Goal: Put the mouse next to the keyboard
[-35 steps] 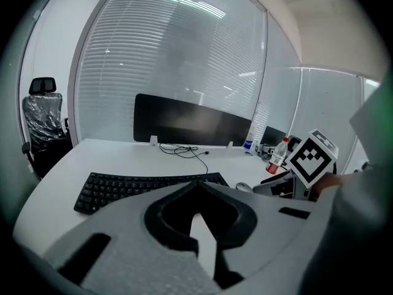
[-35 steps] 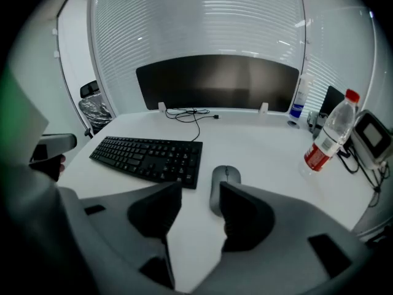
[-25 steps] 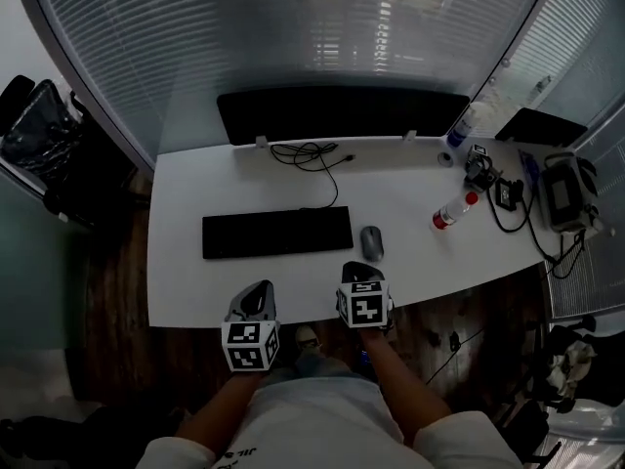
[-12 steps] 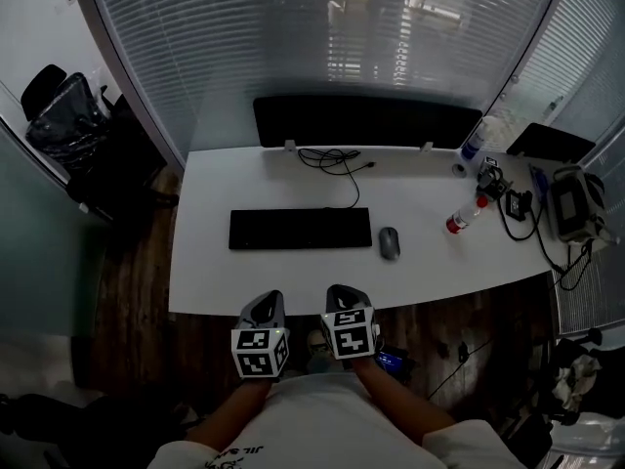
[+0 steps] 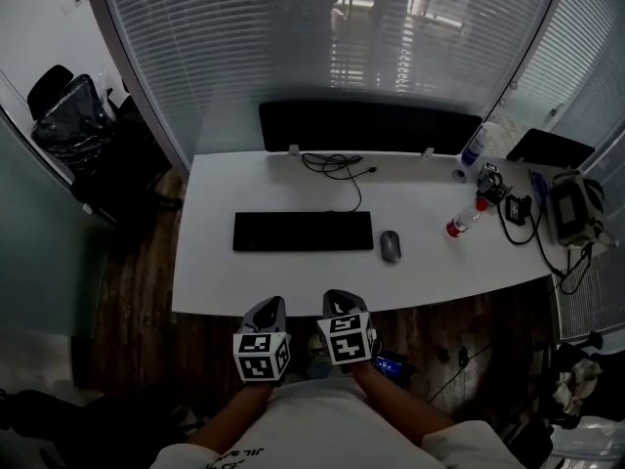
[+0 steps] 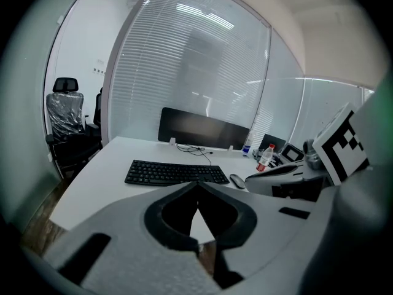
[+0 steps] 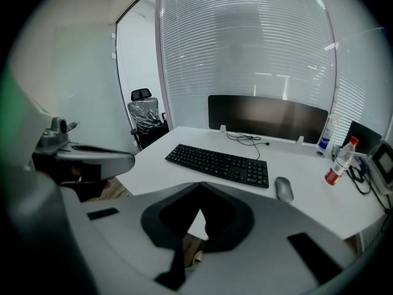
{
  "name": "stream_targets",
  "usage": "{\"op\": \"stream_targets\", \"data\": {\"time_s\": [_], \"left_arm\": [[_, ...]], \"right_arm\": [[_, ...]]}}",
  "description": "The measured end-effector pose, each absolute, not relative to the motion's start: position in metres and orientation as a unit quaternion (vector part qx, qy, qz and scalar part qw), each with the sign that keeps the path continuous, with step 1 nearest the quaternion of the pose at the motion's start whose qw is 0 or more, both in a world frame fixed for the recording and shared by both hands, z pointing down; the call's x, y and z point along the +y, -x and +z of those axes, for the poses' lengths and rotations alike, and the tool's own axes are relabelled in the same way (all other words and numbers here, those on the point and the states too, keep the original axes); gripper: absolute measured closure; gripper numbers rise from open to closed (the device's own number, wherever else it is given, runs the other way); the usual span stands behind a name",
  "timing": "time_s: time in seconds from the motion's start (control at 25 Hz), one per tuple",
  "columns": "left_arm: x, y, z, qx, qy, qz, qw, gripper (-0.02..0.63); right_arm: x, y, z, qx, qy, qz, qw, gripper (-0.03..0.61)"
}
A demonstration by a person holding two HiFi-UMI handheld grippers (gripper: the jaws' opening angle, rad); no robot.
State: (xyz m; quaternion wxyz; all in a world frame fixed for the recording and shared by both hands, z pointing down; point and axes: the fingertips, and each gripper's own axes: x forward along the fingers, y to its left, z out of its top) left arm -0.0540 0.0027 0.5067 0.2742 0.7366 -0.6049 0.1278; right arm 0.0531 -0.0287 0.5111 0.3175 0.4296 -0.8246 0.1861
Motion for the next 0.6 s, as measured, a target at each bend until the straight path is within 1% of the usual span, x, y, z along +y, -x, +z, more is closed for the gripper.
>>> {"op": "stream_targets", "data": {"time_s": [0.6], "left_arm": [[0.0070,0.0535,0.5052,-0.609,-0.733,0.128,0.275,0.612]], "right_arm": [[-0.0224,-0.0560,0.5063,-0.826,-0.430,0.185,0.313,0.575]]}}
